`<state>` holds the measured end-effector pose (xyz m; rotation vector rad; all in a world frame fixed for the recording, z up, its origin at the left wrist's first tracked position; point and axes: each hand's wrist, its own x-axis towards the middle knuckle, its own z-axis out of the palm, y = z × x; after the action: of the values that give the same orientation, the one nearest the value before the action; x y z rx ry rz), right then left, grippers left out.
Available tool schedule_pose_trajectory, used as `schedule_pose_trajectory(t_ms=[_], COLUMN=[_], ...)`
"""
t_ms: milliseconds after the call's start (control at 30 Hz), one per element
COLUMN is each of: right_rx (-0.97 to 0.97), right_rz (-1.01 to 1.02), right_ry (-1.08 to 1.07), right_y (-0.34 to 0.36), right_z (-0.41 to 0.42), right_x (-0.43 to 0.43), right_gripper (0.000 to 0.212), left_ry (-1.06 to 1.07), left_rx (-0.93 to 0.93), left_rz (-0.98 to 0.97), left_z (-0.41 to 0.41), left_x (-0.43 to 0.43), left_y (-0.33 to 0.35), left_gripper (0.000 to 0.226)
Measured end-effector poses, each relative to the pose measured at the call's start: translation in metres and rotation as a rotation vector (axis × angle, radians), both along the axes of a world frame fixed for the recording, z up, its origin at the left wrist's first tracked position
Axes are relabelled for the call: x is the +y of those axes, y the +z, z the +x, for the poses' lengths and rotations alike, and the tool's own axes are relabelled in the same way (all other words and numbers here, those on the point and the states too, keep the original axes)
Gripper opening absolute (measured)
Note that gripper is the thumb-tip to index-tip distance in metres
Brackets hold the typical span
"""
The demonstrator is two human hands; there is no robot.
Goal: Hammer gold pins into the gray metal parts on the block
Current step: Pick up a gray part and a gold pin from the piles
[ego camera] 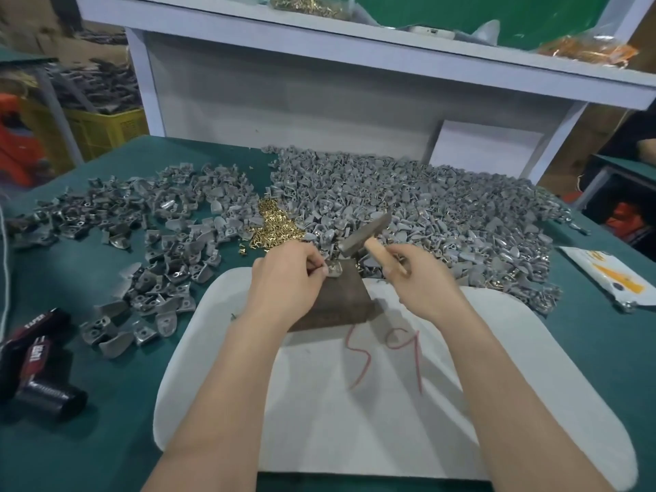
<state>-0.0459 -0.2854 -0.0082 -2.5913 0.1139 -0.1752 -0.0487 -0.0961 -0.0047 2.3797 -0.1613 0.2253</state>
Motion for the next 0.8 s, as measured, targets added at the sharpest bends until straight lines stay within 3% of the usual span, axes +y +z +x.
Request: schedule_pose_trajectory(t_ms=[100,167,233,300,367,467,533,633,700,800], right_rx=[0.040,-0.064,-0.219,-0.210,-0.125,-0.277,-0.368,-0.154,-0.110,-0.119], right_rz=[-0.053,-0.116,-0.021,0.164,0.223,0.259,0.332,0.119,-0.008,-0.030], right_ry=[0.024,-0.006,0.040,0.199,0.320,0.177,-0.034,-0.175,-0.023,0.422], right_y=[-0.008,-0.010,-0.002,0.009,0.014,0.027,0.040,0.046,0.041,0.029], right_z=[0.004,0.005,0.002,0.002,0.004,0.022,0.041,0.060,0.061,0.056], right_x=[-0.001,-0.002,0.005,0.022,0.040,0.051,0.050,0.060,0.083,0.131], right_gripper=[0.033,0.039,0.042,0.031,0.015,0.010,0.023,0.068,0.071,0.039], left_ry=[0.009,0.008,0.001,-0.025,-0.036,0.064,0.184,0.362,0.456,0.536], left_rx=[0.007,-0.007,-0.031,-0.051,-0.070,-0.096,-0.129,-0.199,-0.256,-0.362], left_rz=[-0.004,-0.010,-0.048,-0.131,-0.250,-0.517,-0.695,-0.923,-1.038,-1.120], left_z=[0.000,0.001,0.001,0.003,0.005,0.009,0.010,0.011,0.011,0.011], left_x=[0.001,0.000,-0.001,-0.002,-0.003,0.001,0.005,0.010,0.014,0.021], left_y=[0.000,0.000,0.000,-0.001,-0.002,0.000,0.001,0.004,0.007,0.010], left_gripper=[0.007,0.007,0.007,0.006,0.009,0.018,0.020,0.019,0.020,0.023])
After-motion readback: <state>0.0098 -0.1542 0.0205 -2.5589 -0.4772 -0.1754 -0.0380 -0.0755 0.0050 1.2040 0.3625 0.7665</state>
